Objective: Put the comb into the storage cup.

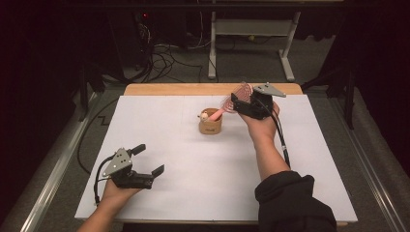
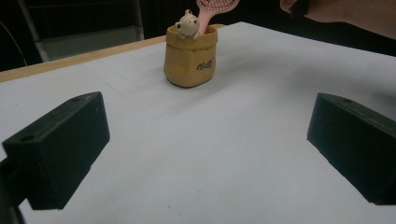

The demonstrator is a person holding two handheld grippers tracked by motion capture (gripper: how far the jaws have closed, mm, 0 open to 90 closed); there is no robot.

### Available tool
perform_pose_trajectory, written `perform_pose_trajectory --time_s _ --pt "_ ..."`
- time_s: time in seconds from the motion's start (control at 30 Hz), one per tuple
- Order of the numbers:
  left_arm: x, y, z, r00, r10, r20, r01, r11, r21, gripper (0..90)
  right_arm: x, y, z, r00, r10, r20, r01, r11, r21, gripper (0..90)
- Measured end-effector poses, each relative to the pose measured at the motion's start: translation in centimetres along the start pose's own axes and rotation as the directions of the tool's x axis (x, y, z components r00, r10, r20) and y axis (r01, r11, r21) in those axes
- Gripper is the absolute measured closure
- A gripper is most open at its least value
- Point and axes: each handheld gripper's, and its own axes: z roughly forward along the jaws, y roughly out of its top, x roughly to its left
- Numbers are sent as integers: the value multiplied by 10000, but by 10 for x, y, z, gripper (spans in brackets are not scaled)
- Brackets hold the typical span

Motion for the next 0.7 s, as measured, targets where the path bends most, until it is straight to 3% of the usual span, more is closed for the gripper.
perform_pose_trajectory --time_s 0.17,0.37,0.5,0.7 --pt "0 0 0 10000 -14 -4 14 10000 1 0 1 2 -2 9998 -146 -127 144 9998 -97 138" --pt "0 0 0 10000 3 -20 -3 10000 9 0 4 3 -5 9992 -178 -367 174 9998 -116 4" --pt "1 0 0 10000 -9 -26 9 10000 8 0 8 5 -11 9981 -500 -362 495 9987 -159 4" --pt "2 0 0 10000 -57 -48 57 10000 21 0 10 4 -21 9979 -517 -390 505 9983 -306 4"
